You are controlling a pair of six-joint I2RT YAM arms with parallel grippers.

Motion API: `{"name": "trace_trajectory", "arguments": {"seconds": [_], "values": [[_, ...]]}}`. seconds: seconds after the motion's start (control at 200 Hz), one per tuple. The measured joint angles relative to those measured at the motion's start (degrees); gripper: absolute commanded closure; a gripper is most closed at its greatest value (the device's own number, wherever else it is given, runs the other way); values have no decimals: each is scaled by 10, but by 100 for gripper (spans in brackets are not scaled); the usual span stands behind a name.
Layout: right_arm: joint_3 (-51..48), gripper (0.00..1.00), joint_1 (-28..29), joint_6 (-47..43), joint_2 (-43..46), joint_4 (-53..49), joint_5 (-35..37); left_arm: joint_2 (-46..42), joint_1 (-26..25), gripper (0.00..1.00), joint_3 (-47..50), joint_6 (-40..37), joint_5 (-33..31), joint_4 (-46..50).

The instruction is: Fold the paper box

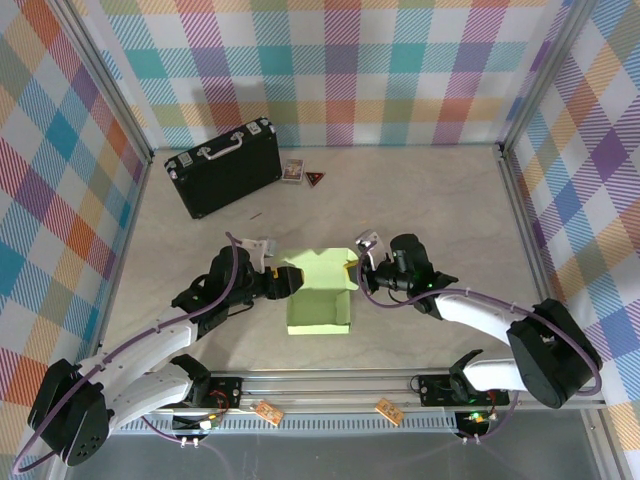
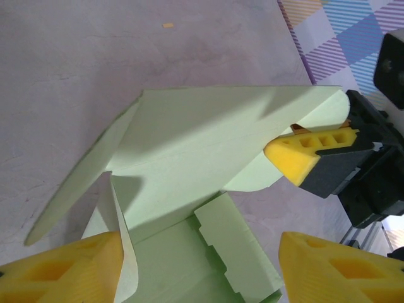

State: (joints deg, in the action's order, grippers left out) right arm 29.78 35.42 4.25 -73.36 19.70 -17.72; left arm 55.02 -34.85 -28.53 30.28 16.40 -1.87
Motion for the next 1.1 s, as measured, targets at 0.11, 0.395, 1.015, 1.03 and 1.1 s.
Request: {"name": "trace_trajectory", "arguments": {"seconds": [0.11, 0.395, 1.015, 1.03, 1.1], "values": [[-1, 100, 1, -6, 4, 10, 4, 2, 0, 35, 12, 10, -6, -20], [-8, 100, 2, -19, 3, 30, 8, 16, -4, 39, 22, 21, -13, -50], [-15, 100, 3, -35, -5, 37, 28, 61, -25, 33, 17, 1, -41, -75], [-16, 100, 3, -37, -3, 37, 28, 56, -26, 33, 15, 2, -41, -69], [-16, 100, 6, -42, 7, 39, 27, 25, -31, 30, 6, -14, -41, -32]]}}
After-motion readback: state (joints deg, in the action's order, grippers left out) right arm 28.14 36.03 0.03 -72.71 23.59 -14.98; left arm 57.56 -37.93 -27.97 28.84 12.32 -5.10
